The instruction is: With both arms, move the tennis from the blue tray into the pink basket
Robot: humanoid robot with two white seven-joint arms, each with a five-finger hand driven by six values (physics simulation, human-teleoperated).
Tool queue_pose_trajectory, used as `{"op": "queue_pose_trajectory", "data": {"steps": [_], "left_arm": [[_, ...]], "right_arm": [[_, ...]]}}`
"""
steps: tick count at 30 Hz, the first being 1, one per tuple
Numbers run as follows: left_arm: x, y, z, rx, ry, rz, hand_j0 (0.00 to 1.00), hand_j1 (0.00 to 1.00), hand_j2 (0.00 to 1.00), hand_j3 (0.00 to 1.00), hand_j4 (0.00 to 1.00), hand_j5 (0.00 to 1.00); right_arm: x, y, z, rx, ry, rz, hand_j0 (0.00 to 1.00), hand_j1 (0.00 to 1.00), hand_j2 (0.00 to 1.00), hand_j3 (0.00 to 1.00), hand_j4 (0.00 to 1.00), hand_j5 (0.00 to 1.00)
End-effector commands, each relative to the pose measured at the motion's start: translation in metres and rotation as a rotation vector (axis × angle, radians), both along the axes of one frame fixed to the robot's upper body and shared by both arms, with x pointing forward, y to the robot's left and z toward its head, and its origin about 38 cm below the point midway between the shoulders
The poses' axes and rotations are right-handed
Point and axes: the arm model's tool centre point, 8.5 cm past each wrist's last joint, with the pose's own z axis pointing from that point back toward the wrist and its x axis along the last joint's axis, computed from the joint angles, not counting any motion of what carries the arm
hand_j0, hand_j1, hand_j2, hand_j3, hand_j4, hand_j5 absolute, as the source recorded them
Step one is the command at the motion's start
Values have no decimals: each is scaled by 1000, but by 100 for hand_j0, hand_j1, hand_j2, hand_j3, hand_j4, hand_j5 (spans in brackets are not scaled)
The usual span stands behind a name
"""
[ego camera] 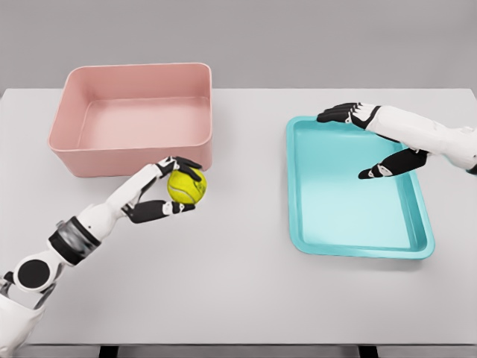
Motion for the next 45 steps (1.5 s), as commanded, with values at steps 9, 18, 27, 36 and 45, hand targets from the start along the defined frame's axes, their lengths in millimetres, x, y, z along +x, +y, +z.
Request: {"op": "queue_pose_trajectory", "data": {"steps": [9,18,27,36,45], "left_arm": [[12,7,25,-16,-69,24,52,52,52,52,52,52],[28,14,47,-15,-122,49,52,52,52,52,52,52],[50,30,73,-11,-168,112,51,51,51,51,51,51],[77,44,70,7,-117,185,51,51,51,51,51,51],[104,63,65,39,-44,271,51,51,51,51,51,51]], "right_arm": [[0,1,3,7,-2,3,100,100,100,100,100,100],[-2,5,2,10,-3,14,100,100,100,100,100,100],[-2,4,4,9,-6,12,100,100,100,100,100,100],[-1,3,4,7,-6,9,100,100,100,100,100,100],[-2,4,5,7,-9,13,100,100,100,100,100,100]]}}
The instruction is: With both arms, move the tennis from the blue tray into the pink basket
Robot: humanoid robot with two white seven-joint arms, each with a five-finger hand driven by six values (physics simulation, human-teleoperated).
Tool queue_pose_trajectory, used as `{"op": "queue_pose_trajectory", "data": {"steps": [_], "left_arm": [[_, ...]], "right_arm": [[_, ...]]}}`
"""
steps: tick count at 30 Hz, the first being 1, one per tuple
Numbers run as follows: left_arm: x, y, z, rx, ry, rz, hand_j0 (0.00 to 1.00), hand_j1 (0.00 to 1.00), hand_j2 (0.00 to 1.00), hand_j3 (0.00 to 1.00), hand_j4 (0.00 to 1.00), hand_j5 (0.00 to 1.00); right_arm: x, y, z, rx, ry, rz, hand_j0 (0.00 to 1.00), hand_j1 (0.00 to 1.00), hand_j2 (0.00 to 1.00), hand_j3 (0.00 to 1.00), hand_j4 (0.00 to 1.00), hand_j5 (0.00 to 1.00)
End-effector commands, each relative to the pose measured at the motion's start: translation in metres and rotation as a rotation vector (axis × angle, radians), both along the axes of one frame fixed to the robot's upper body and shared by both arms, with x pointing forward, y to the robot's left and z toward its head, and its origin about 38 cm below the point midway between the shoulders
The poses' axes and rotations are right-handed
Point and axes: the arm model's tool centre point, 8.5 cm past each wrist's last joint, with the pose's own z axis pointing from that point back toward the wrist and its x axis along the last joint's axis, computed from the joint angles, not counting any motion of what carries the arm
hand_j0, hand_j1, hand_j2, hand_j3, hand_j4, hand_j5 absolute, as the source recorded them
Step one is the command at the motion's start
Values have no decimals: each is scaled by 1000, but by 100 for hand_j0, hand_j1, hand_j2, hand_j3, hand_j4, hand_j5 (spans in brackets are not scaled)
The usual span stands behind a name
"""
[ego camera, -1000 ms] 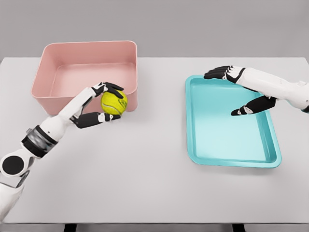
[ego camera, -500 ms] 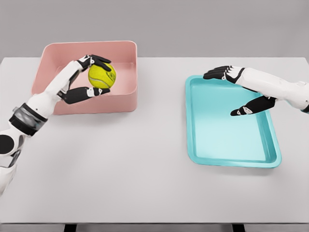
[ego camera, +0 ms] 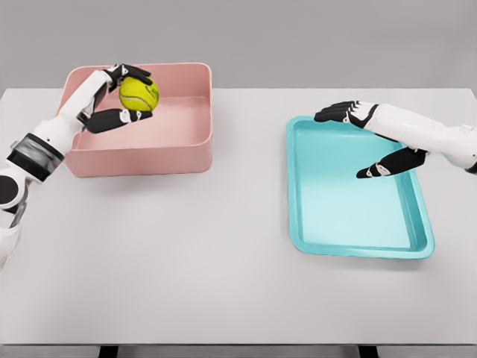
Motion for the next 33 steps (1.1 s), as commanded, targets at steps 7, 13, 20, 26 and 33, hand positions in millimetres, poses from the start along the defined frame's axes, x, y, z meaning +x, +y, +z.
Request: {"op": "queue_pose_trajectory", "data": {"steps": [7,13,20,26,33], "left_arm": [[26,13,-12,-6,87,82,51,51,51,51,51,51],[37,20,-21,-8,138,124,57,57,57,57,57,57],[35,18,-11,-6,105,106,100,100,100,100,100,100],[12,-1,23,19,-97,-72,100,100,100,100,100,100],[-56,6,22,220,-295,-398,100,100,100,100,100,100]], "right_arm": [[0,-1,1,4,4,-1,100,100,100,100,100,100],[-1,0,0,9,5,0,100,100,100,100,100,100],[-1,0,-2,9,8,0,100,100,100,100,100,100],[-1,0,-3,9,11,0,100,100,100,100,100,100],[-1,0,-3,8,13,1,100,100,100,100,100,100]]}}
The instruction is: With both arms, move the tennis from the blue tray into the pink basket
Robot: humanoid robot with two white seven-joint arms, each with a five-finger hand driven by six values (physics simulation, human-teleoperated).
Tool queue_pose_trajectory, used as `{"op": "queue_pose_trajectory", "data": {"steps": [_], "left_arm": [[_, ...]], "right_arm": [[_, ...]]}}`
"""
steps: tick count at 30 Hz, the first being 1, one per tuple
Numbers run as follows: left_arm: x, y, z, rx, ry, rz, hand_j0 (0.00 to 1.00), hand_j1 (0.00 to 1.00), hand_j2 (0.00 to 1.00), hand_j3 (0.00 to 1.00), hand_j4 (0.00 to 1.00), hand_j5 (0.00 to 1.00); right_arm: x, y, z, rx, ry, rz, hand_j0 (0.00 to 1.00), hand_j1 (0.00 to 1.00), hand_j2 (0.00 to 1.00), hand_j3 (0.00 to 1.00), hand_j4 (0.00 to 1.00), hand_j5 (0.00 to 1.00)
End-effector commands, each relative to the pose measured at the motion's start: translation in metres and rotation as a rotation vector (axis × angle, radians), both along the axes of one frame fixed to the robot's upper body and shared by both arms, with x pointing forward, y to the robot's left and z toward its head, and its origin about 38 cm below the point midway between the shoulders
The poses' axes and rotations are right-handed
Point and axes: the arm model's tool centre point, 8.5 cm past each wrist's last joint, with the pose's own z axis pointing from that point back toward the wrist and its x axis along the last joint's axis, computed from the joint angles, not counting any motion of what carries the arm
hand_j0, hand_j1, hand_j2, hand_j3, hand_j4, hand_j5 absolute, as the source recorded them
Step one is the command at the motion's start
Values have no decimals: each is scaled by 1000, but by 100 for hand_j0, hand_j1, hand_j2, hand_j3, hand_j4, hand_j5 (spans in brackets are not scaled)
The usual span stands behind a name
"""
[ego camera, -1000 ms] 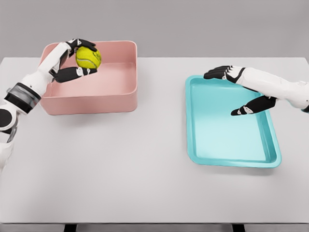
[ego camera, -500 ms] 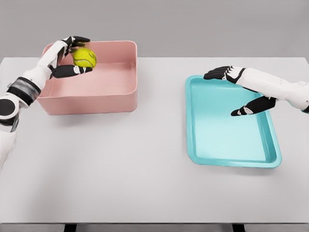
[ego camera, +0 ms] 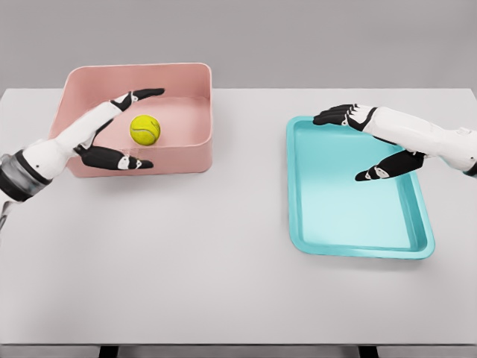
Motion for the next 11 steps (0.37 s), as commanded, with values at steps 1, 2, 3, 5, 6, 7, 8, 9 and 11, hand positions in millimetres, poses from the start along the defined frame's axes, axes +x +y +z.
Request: {"op": "queue_pose_trajectory", "data": {"steps": [1,2,3,5,6,7,8,9,11], "left_arm": [[-11,13,20,69,-80,-52,100,100,100,100,100,100],[-14,24,22,75,-84,-27,100,100,100,100,100,100],[-19,34,19,81,-72,-6,100,100,100,100,100,100],[-29,51,22,91,-81,39,100,100,100,100,100,100],[-30,59,23,92,-86,63,100,100,100,100,100,100],[-32,66,23,95,-85,81,100,100,100,100,100,100],[-33,68,24,96,-85,85,100,100,100,100,100,100],[-33,69,23,96,-84,87,100,100,100,100,100,100],[-33,72,24,105,-82,91,100,100,100,100,100,100]], "right_arm": [[0,-1,1,6,3,-2,100,100,100,100,100,100],[0,-1,1,6,3,-2,100,100,100,100,100,100],[0,0,0,8,5,-1,100,100,100,100,100,100],[0,0,1,8,4,-1,100,100,100,100,100,100],[0,0,1,8,4,-1,100,100,100,100,100,100],[0,0,1,8,4,-1,100,100,100,100,100,100],[0,0,1,8,4,-1,100,100,100,100,100,100],[0,0,0,8,5,-1,100,100,100,100,100,100],[0,0,0,8,5,-1,100,100,100,100,100,100]]}}
